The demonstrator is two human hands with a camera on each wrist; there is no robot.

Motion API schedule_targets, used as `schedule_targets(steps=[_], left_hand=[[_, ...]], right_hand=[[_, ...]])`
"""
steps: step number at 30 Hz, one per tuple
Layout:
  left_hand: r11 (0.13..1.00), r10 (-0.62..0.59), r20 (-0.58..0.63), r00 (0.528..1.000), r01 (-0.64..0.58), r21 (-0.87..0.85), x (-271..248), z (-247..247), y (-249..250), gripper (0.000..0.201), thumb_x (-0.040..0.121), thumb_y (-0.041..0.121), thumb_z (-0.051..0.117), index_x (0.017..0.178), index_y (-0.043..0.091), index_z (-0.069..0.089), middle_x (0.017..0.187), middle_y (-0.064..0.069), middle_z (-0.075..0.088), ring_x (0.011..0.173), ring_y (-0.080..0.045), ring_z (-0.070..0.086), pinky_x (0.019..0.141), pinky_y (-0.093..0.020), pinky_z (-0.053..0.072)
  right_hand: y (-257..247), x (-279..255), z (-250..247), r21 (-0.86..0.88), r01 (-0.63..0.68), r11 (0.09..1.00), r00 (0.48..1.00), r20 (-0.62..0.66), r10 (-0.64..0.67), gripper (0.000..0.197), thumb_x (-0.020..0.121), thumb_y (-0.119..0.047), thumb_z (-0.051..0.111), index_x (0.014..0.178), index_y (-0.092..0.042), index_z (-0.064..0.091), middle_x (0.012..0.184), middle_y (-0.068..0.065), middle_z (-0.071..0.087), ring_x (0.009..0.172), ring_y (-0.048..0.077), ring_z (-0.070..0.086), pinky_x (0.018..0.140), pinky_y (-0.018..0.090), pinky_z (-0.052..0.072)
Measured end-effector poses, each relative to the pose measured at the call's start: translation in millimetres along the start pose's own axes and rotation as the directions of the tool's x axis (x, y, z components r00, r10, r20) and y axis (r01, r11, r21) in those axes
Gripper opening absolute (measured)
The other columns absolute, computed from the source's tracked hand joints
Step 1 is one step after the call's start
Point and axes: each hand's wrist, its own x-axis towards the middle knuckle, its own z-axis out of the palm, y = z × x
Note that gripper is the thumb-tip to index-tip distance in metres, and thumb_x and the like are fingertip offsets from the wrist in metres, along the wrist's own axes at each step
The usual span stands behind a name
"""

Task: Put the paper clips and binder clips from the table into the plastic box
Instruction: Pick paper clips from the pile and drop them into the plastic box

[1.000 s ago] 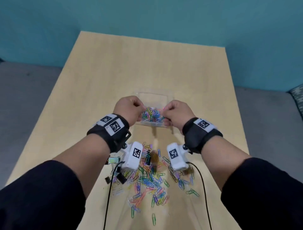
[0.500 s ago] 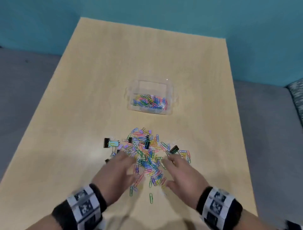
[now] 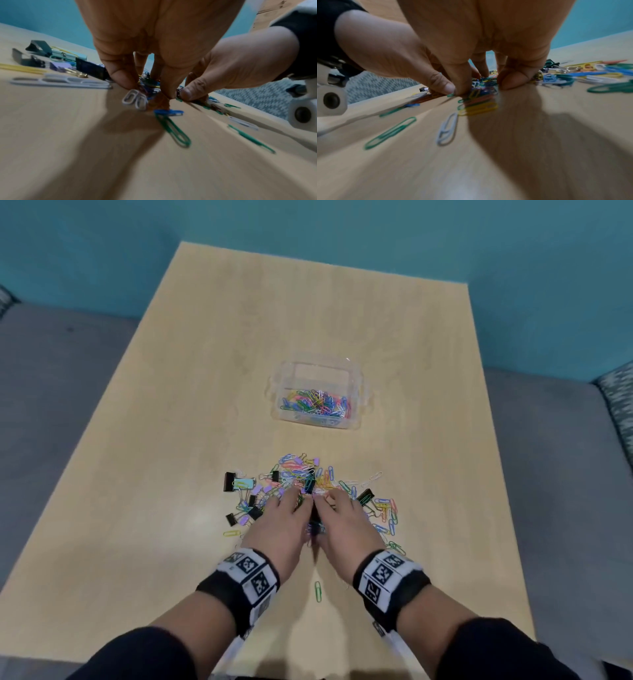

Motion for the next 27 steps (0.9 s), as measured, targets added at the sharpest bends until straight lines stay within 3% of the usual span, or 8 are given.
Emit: schedule_targets(steps=[4,8,11,14,17,20,23,27], left_hand=[[0.999,0.020,0.006,1.000,-0.020,0.034,4,-5,-1,0.041,0.081,0.004,0.056,0.118,0.018,0.045,0.114,-0.005,0.040,0.092,-0.024,0.041,0.078,-0.033,0.042],[0.998,0.051,0.029,0.998,-0.052,0.046,-3,-7,-2,0.040,0.069,-0.005,0.054,0.103,0.016,0.049,0.102,-0.005,0.041,0.078,-0.018,0.029,0.065,-0.032,0.036],[0.996,0.076,0.016,0.997,-0.076,0.041,-9,-5,-4,0.038,0.067,-0.005,0.057,0.099,0.013,0.050,0.094,-0.005,0.043,0.074,-0.018,0.028,0.061,-0.032,0.033],[0.998,0.060,0.059,0.996,-0.061,0.021,-12,-5,-7,0.037,0.061,-0.008,0.060,0.079,0.020,0.042,0.080,0.001,0.034,0.064,-0.018,0.028,0.053,-0.032,0.034],[1.000,0.020,0.050,0.999,-0.019,-0.016,-13,-2,-12,0.037,0.063,-0.002,0.069,0.070,0.020,0.040,0.073,0.005,0.033,0.054,-0.016,0.035,0.045,-0.029,0.035],[0.990,-0.059,-0.016,0.998,0.056,-0.131,-10,-8,-11,0.006,0.087,0.017,0.061,0.083,0.015,0.057,0.080,0.003,0.046,0.067,-0.020,0.052,0.058,-0.033,0.044],[0.950,-0.109,0.026,0.994,0.112,-0.290,-10,-25,-7,0.012,0.091,0.028,0.054,0.091,0.018,0.062,0.084,0.005,0.053,0.079,-0.017,0.054,0.066,-0.029,0.039],[0.802,-0.150,0.097,0.984,0.179,-0.570,0,-53,-8,0.007,0.084,0.025,0.066,0.078,0.025,0.063,0.063,0.008,0.059,0.054,-0.009,0.055,0.055,-0.025,0.046]], right_hand=[[4,6,-2,-0.061,0.027,0.998,1.000,0.005,-0.027,0.044,0.078,-0.001,0.056,0.116,-0.019,0.044,0.116,0.006,0.038,0.099,0.029,0.043,0.072,0.041,0.049],[6,-3,-7,-0.082,0.076,0.994,0.996,0.049,-0.072,0.041,0.068,0.011,0.049,0.101,-0.013,0.048,0.104,0.010,0.043,0.091,0.029,0.043,0.067,0.038,0.041],[7,-9,-9,-0.084,0.082,0.993,0.995,0.056,-0.078,0.039,0.070,0.012,0.048,0.100,-0.013,0.048,0.100,0.009,0.044,0.081,0.025,0.038,0.061,0.036,0.034],[9,-13,-10,-0.070,0.083,0.994,0.993,0.091,-0.076,0.031,0.072,0.012,0.046,0.090,-0.013,0.045,0.094,0.008,0.044,0.071,0.023,0.033,0.057,0.035,0.031],[11,-14,-9,-0.046,0.040,0.998,0.994,0.099,-0.035,0.020,0.085,0.002,0.047,0.085,-0.017,0.043,0.087,0.001,0.039,0.064,0.021,0.037,0.054,0.034,0.033],[14,-13,-15,0.118,-0.065,0.991,0.994,0.100,0.053,0.009,0.092,-0.011,0.048,0.083,-0.015,0.048,0.085,-0.001,0.044,0.072,0.024,0.049,0.061,0.034,0.039],[17,-12,-27,0.279,-0.118,0.953,0.989,0.122,0.087,0.013,0.089,-0.016,0.054,0.077,-0.021,0.051,0.079,-0.005,0.052,0.074,0.016,0.052,0.067,0.033,0.045],[19,-3,-50,0.564,-0.262,0.783,0.963,0.202,0.176,0.014,0.082,-0.010,0.059,0.071,-0.018,0.057,0.062,-0.005,0.056,0.048,0.008,0.053,0.046,0.024,0.046]])
